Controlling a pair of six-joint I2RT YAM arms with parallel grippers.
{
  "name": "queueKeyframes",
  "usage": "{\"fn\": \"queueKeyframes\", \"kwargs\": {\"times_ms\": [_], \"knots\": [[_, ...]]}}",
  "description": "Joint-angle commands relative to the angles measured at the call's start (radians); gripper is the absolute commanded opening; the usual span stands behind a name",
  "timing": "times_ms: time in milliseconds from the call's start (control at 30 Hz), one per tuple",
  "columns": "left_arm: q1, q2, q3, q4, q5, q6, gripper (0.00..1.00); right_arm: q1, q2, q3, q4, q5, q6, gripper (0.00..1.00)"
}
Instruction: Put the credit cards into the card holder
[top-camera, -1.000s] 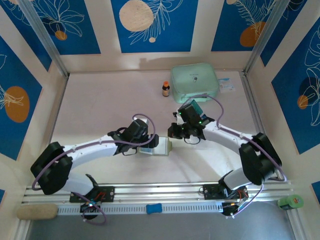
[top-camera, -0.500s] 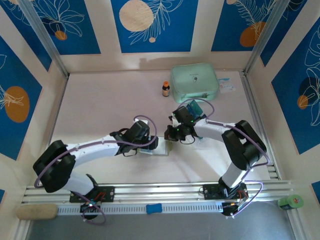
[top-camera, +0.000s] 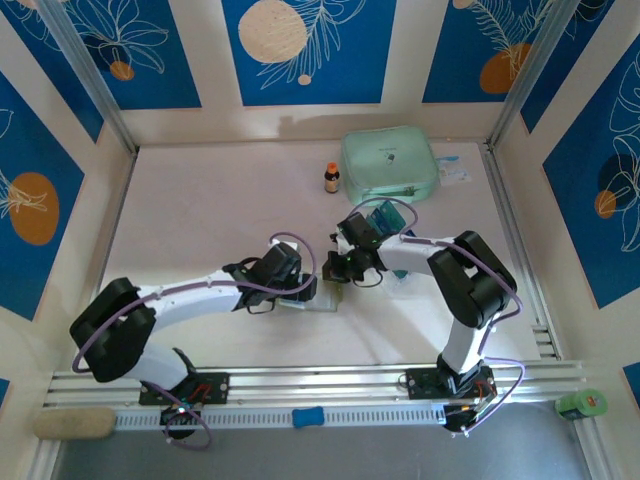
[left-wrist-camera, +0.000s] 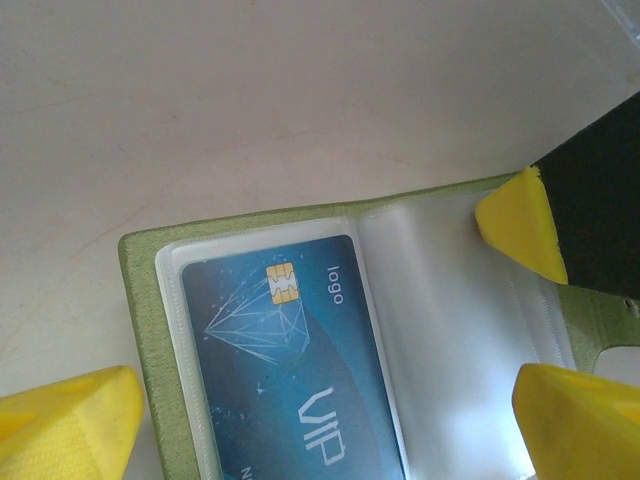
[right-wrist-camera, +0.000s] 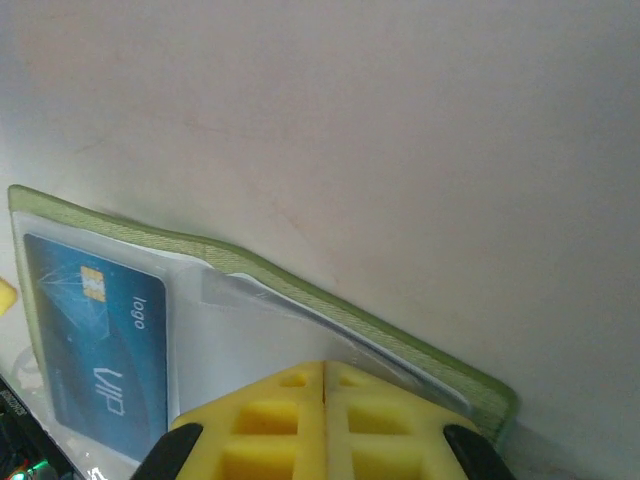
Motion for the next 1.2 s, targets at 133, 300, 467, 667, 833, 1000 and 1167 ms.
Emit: {"fn": "queueKeyframes", "kwargs": {"times_ms": [133, 300, 467, 667, 833, 1000, 1167], "knots": [[-0.017, 0.028, 0.01, 0.001, -0.026, 0.02, 0.95, 0.018, 0.016, 0.024, -0.011, -0.036, 0.013, 0.0], [-0.019, 0.047, 0.007, 0.008, -0.03, 0.027, 0.95, 0.019, 0.015, 0.027, -0.013, -0.038, 0.014, 0.0], [-0.027, 0.037, 0.002, 0.025, -0.033, 0.025, 0.95, 0.021, 0.013, 0.025, -0.009, -0.043, 0.021, 0.0], [-0.034, 0.022, 0.002, 0.041, -0.025, 0.029, 0.96, 0.024, 0.008, 0.023, -0.006, -0.042, 0.024, 0.0], [-0.037, 0.055, 0.006, 0.031, -0.027, 0.034, 0.96, 0.024, 0.008, 0.023, -0.005, -0.043, 0.028, 0.0], [-0.042, 0.091, 0.003, 0.015, -0.046, 0.03, 0.95, 0.024, 0.002, 0.022, -0.006, -0.041, 0.029, 0.0], [-0.044, 0.102, -0.024, 0.033, -0.048, 0.018, 0.89, 0.018, -0.016, 0.027, -0.014, -0.042, 0.029, 0.0]]}}
